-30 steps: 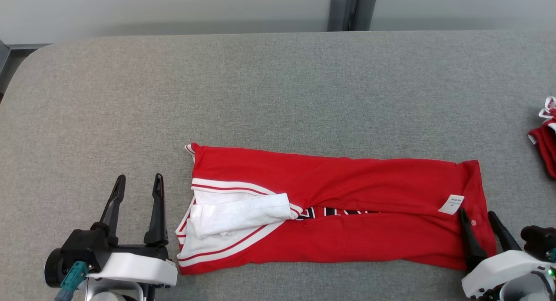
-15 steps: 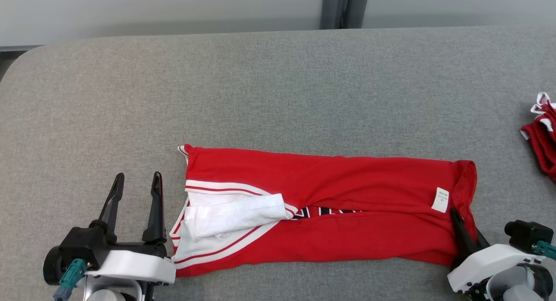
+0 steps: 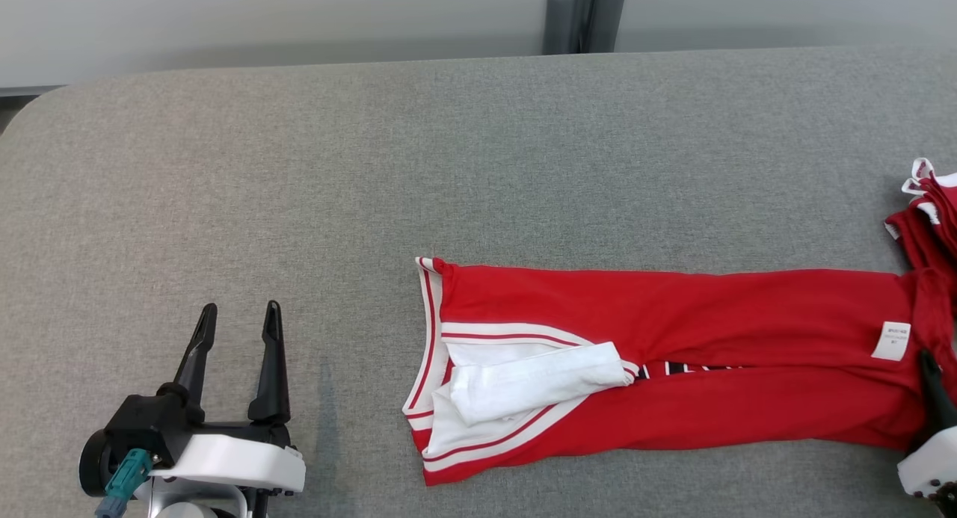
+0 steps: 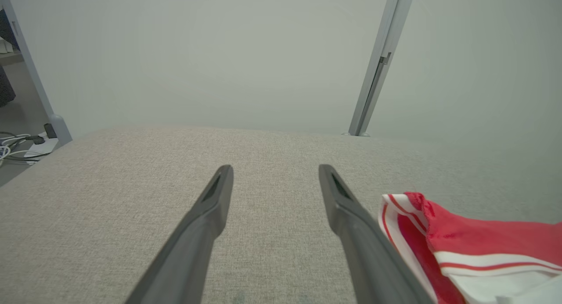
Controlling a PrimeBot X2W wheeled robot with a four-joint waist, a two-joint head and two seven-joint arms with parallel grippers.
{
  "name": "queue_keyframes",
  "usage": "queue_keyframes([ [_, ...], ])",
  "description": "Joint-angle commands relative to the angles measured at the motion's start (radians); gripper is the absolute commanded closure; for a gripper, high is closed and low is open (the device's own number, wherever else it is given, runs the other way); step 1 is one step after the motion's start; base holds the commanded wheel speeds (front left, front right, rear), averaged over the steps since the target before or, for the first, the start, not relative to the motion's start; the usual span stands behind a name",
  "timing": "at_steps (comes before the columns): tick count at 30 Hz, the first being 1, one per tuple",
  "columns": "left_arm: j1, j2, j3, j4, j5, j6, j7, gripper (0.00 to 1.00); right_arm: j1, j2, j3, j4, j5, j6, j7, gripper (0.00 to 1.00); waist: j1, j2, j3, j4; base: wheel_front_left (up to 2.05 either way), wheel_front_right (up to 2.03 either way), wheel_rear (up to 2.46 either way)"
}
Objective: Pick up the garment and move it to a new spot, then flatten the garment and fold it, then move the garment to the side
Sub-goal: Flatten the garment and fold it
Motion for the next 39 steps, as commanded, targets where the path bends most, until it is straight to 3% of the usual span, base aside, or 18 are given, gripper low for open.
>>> queue_keyframes([
  [1, 0.002, 0.002, 0.005, 0.001, 0.005, -0.005, -0.004, 0.00, 0.006, 0.002, 0.002, -0.007, -0.005, 0.000, -0.005, 1.00, 0.0000, -0.0001, -0.001, -0.002, 0.00, 0.00, 0.00],
  [5, 0.001, 0.002, 0.007, 0.004, 0.007, -0.006, -0.004, 0.00, -0.004, 0.005, 0.029, -0.070, -0.028, 0.000, -0.003, 1.00, 0.0000, -0.0001, -0.005, -0.010, 0.00, 0.00, 0.00],
  [11, 0.008, 0.001, 0.011, 0.008, 0.008, -0.008, -0.004, 0.00, -0.004, 0.041, 0.082, -0.282, -0.084, 0.000, 0.071, 1.00, 0.0000, -0.0001, -0.021, -0.022, 0.00, 0.00, 0.00],
  [17, 0.013, 0.000, 0.004, 0.013, 0.010, -0.014, -0.004, 0.00, 0.000, 0.129, 0.162, -0.513, -0.144, 0.000, 0.230, 1.00, 0.0000, -0.0001, -0.036, -0.023, 0.00, 0.00, 0.00],
  [21, -0.003, -0.001, -0.006, 0.018, 0.013, -0.018, -0.004, 0.00, -0.018, 0.200, 0.260, -0.585, -0.147, 0.000, 0.300, 1.00, 0.0000, -0.0001, -0.038, -0.009, 0.00, 0.00, 0.00],
  [23, -0.016, -0.002, -0.009, 0.022, 0.012, -0.021, -0.004, 0.00, -0.035, 0.261, 0.327, -0.576, -0.127, 0.000, 0.308, 1.00, 0.0000, -0.0001, -0.035, 0.005, 0.00, 0.00, 0.00],
  [28, -0.026, -0.010, -0.015, 0.029, 0.013, -0.024, -0.004, 0.00, -0.089, 0.329, 0.436, -0.494, -0.079, 0.000, 0.277, 1.00, 0.0000, -0.0001, -0.025, 0.031, 0.00, 0.00, 0.00],
  [38, -0.053, -0.031, -0.032, 0.042, 0.022, -0.038, -0.004, 0.00, -0.184, 0.349, 0.564, -0.313, 0.001, 0.000, 0.210, 1.00, 0.0000, -0.0001, -0.002, 0.072, 0.00, 0.00, 0.00],
  [39, -0.056, -0.032, -0.031, 0.043, 0.023, -0.039, -0.004, 0.00, -0.194, 0.350, 0.573, -0.303, 0.011, 0.000, 0.200, 0.76, 0.0000, -0.0001, 0.000, 0.073, 0.00, 0.00, 0.00],
])
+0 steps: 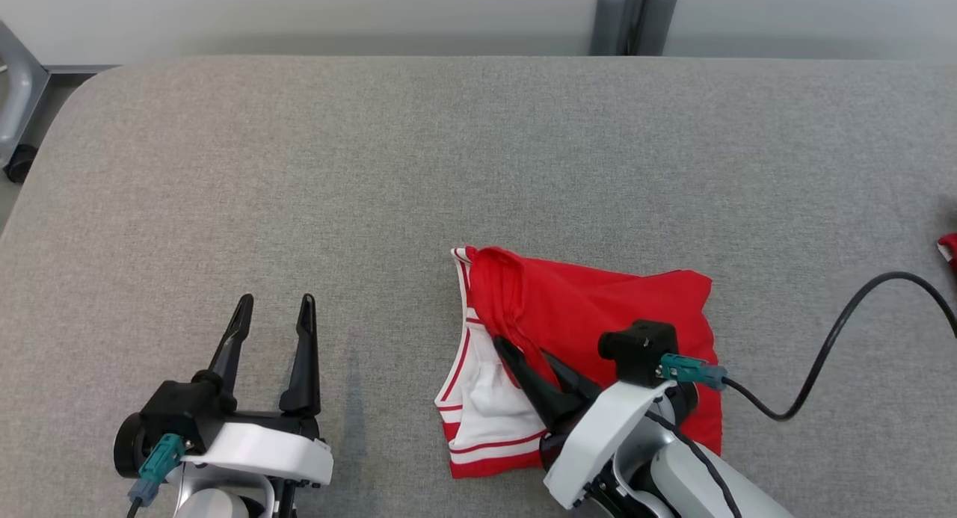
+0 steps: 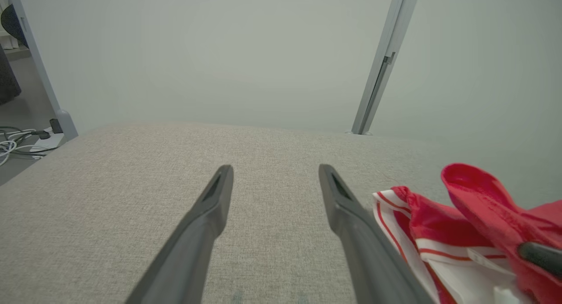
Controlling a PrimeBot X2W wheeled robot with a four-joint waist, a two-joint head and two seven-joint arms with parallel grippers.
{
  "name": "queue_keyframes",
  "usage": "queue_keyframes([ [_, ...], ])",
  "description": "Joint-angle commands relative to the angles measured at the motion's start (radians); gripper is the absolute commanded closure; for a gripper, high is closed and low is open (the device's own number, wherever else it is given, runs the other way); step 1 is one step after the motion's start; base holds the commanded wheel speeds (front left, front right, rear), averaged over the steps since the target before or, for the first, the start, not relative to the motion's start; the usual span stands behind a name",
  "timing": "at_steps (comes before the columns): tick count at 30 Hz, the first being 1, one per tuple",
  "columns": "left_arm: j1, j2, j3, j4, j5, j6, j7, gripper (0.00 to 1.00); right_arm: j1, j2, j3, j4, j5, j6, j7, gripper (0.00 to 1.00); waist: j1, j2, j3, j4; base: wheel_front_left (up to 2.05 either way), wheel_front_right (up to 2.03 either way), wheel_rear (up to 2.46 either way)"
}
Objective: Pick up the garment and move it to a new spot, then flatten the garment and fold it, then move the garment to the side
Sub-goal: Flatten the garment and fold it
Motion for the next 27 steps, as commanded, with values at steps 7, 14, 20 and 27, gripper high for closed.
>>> queue_keyframes([
  [7, -0.023, -0.004, 0.010, 0.007, 0.015, -0.006, -0.004, 0.00, -0.070, -0.002, 0.039, 0.019, 0.040, 0.000, -0.085, 0.00, 0.0000, 0.0000, 0.008, -0.009, 0.00, 0.00, 0.00],
  [14, -0.010, -0.006, 0.018, 0.013, 0.023, -0.008, -0.004, 0.00, -0.080, -0.038, -0.077, -0.032, -0.012, 0.000, -0.166, 0.00, 0.0000, 0.0000, -0.005, -0.028, 0.00, 0.00, 0.00],
  [20, 0.003, -0.002, 0.024, 0.016, 0.027, -0.003, -0.004, 0.00, 0.004, -0.111, -0.294, -0.086, -0.108, 0.000, -0.177, 0.00, 0.0000, 0.0000, -0.023, -0.042, 0.00, 0.00, 0.00],
  [27, 0.022, 0.004, 0.034, 0.014, 0.026, 0.006, -0.004, 0.00, 0.165, -0.158, -0.544, -0.145, -0.216, 0.000, -0.146, 0.00, 0.0000, 0.0000, -0.044, -0.055, 0.00, 0.00, 0.00],
])
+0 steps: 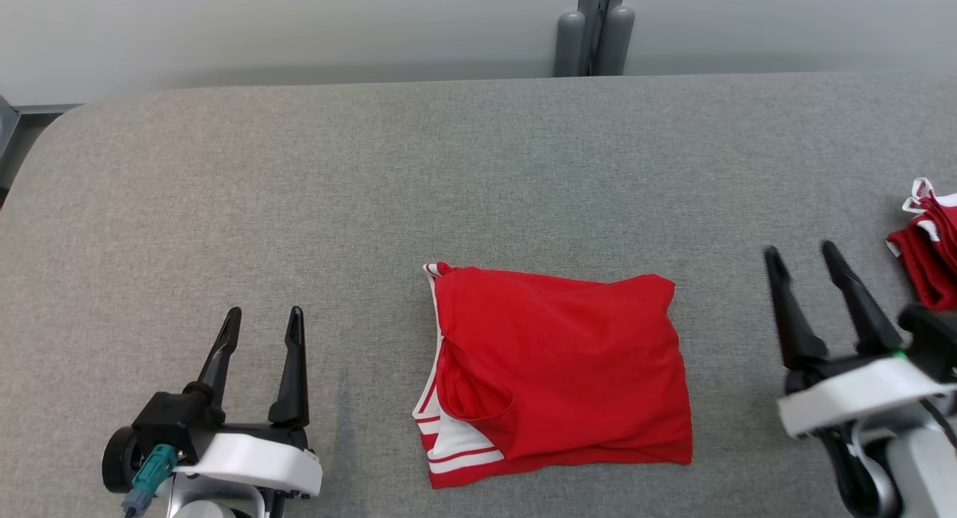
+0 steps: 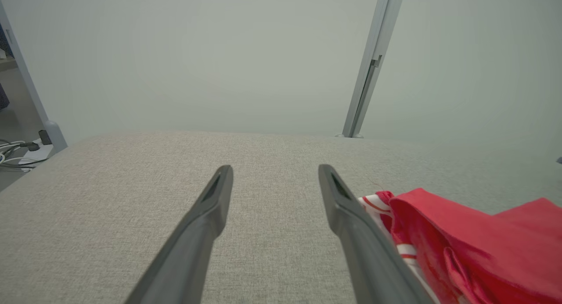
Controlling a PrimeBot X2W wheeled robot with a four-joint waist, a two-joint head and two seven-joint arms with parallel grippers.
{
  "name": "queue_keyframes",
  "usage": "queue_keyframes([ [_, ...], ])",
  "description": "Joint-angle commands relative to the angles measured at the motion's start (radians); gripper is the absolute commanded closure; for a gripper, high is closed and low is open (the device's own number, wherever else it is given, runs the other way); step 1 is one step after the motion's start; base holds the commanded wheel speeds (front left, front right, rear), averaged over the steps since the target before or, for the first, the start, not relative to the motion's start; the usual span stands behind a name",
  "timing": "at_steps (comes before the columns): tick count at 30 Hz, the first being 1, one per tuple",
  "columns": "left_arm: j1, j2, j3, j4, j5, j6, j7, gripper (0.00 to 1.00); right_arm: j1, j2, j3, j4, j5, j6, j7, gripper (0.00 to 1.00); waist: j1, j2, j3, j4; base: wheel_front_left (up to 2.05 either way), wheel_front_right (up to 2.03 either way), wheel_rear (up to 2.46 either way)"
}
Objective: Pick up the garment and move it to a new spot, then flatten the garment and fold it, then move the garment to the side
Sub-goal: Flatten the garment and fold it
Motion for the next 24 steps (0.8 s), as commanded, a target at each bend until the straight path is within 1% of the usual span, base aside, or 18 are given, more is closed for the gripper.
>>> queue_keyframes([
  [1, 0.006, 0.007, 0.006, -0.003, 0.000, 0.007, -0.004, 0.00, 0.033, -0.009, -0.032, -0.013, -0.018, 0.000, 0.008, 0.00, 0.0000, -0.0001, -0.003, -0.003, 0.00, 0.00, 0.00],
  [4, 0.014, 0.012, 0.009, -0.005, -0.003, 0.009, -0.004, 0.00, 0.101, -0.011, -0.097, -0.049, -0.048, 0.000, 0.017, 0.00, 0.0000, -0.0001, -0.009, -0.009, 0.00, 0.00, 0.00],
  [7, 0.022, 0.019, 0.011, -0.009, -0.006, 0.013, 0.002, 0.00, 0.155, -0.005, -0.128, -0.081, -0.057, 0.000, 0.021, 0.00, 0.0000, -0.0001, -0.015, -0.014, 0.00, 0.00, 0.00],
  [15, 0.023, 0.031, 0.011, -0.021, -0.010, 0.019, 0.020, 0.00, 0.206, 0.018, -0.128, -0.121, -0.056, 0.000, 0.025, 0.00, 0.0000, -0.0001, -0.019, -0.024, 0.00, 0.00, 0.00],
  [24, 0.019, 0.036, 0.003, -0.026, -0.014, 0.026, 0.028, 0.00, 0.207, 0.013, -0.120, -0.125, -0.055, 0.000, 0.031, 0.00, 0.0000, -0.0001, -0.020, -0.022, 0.00, 0.00, 0.00],
])
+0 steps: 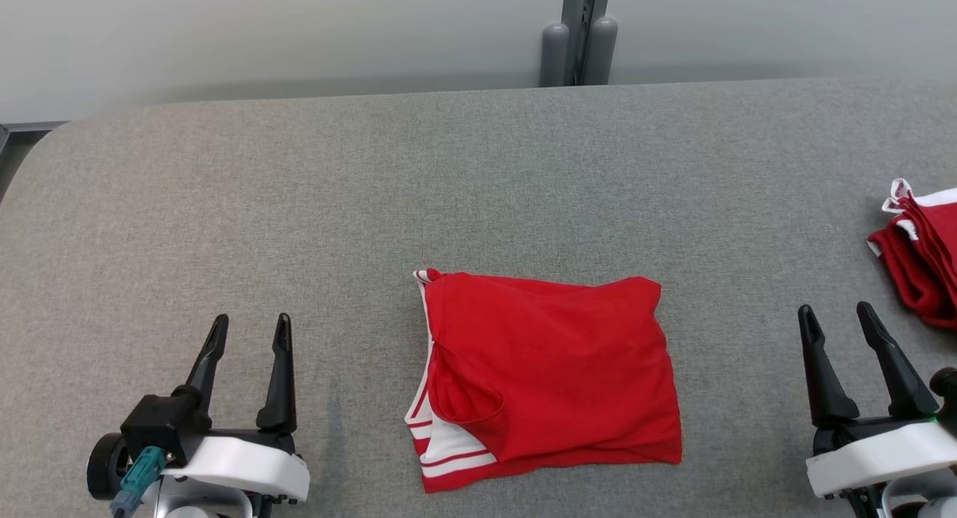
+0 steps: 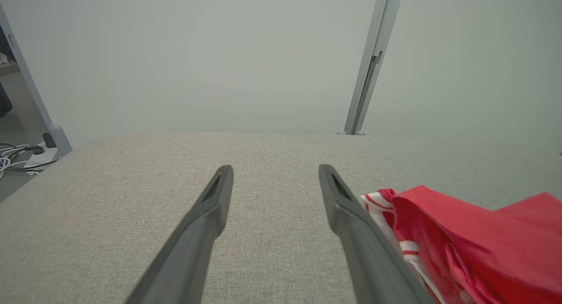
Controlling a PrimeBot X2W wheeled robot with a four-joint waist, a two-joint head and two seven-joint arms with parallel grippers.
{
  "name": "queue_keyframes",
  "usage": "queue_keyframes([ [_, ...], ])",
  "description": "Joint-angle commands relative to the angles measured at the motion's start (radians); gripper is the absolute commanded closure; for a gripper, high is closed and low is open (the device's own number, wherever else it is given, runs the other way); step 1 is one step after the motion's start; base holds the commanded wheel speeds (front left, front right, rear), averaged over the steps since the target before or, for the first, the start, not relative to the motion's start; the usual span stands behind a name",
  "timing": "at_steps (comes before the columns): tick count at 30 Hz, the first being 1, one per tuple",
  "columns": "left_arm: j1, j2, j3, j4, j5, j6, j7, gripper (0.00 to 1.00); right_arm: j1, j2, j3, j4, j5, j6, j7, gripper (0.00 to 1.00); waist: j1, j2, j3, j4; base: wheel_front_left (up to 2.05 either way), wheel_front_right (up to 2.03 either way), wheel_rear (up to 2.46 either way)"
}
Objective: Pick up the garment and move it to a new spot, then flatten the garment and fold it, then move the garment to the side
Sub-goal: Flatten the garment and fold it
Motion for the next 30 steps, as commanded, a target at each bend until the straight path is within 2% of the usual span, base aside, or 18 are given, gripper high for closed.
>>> queue_keyframes([
  [1, -0.004, 0.004, 0.000, -0.004, -0.007, 0.006, 0.000, 0.00, 0.011, -0.007, -0.003, -0.002, 0.001, 0.000, 0.005, 0.00, 0.0000, -0.0001, 0.000, 0.001, 0.00, 0.00, 0.00],
  [4, -0.007, 0.005, -0.002, -0.004, -0.007, 0.006, 0.000, 0.00, 0.008, -0.008, -0.006, -0.001, 0.000, 0.000, 0.008, 0.00, 0.0000, -0.0001, 0.000, 0.003, 0.00, 0.00, 0.00],
  [5, -0.009, 0.006, -0.003, -0.003, -0.006, 0.005, 0.000, 0.00, 0.007, -0.008, -0.005, 0.000, 0.001, 0.000, 0.008, 0.13, 0.0000, -0.0001, 0.001, 0.004, 0.00, 0.00, 0.00],
  [6, -0.011, 0.006, -0.005, -0.003, -0.006, 0.004, 0.001, 0.00, 0.007, -0.010, 0.006, 0.004, 0.003, 0.000, 0.017, 0.77, 0.0000, -0.0001, 0.001, 0.006, 0.00, 0.00, 0.00],
  [7, -0.012, 0.007, -0.006, -0.003, -0.008, 0.003, 0.001, 0.00, 0.007, -0.011, 0.017, 0.006, 0.006, 0.000, 0.024, 1.00, 0.0000, -0.0001, 0.002, 0.008, 0.00, 0.00, 0.00],
  [11, -0.020, 0.007, -0.011, -0.008, -0.014, -0.002, 0.002, 0.00, -0.012, -0.008, 0.084, -0.001, 0.009, 0.000, 0.042, 1.00, 0.0000, -0.0001, 0.007, 0.020, 0.00, 0.00, 0.00],
  [16, -0.033, 0.008, -0.021, -0.011, -0.009, -0.001, 0.005, 0.00, -0.071, 0.014, 0.260, 0.024, 0.047, 0.000, 0.057, 1.00, 0.0000, -0.0001, 0.024, 0.044, 0.00, 0.00, 0.00],
  [25, -0.070, -0.014, -0.062, 0.011, -0.003, -0.009, -0.001, 0.00, -0.209, 0.059, 0.551, 0.162, 0.138, 0.000, 0.036, 1.00, 0.0000, -0.0001, 0.045, 0.108, 0.00, 0.00, 0.00],
  [26, -0.073, -0.016, -0.064, 0.017, -0.006, -0.010, -0.005, 0.00, -0.232, 0.064, 0.611, 0.189, 0.155, 0.000, 0.031, 1.00, 0.0000, -0.0001, 0.045, 0.117, 0.00, 0.00, 0.00],
  [30, -0.075, -0.021, -0.067, 0.025, -0.009, -0.008, -0.009, 0.00, -0.271, 0.063, 0.705, 0.237, 0.186, 0.000, 0.028, 1.00, 0.0000, -0.0001, 0.045, 0.126, 0.00, 0.00, 0.00],
])
